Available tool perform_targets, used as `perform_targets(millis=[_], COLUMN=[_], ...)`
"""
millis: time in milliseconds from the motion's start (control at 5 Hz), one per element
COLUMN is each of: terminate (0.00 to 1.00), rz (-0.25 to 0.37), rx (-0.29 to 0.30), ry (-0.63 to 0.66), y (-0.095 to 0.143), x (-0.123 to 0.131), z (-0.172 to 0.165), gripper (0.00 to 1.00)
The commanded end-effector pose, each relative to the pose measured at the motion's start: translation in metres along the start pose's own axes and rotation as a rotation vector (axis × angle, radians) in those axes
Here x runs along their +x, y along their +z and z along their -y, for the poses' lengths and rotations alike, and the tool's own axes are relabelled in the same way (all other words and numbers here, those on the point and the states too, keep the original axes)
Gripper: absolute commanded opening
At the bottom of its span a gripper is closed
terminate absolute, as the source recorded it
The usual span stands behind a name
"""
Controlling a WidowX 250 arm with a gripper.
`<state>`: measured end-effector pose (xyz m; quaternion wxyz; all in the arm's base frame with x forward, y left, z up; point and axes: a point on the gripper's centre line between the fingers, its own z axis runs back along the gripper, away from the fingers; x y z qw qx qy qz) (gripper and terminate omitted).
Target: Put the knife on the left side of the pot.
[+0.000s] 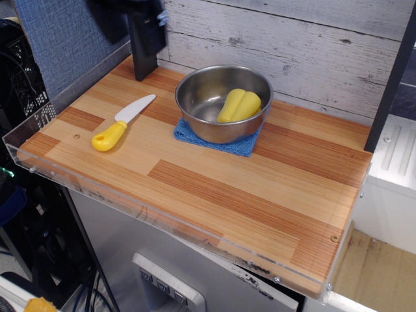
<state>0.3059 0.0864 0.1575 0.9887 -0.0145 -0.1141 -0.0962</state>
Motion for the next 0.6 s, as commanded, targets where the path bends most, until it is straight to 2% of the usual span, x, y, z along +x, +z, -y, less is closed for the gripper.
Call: perform_targets(millis=[0,200,400], terminate=[0.00,0.00,1.00], rz=[-0.048,-0.048,-0.048], rx=[0.077,0.077,0.077], ry=[-0.010,-0.010,-0.010], y=[0.0166,0.0166,0.0166], x=[-0.0118,-0.0118,-0.0118], z=[0.0317,0.0317,0.0317], gripper=[1.00,1.00,1.00])
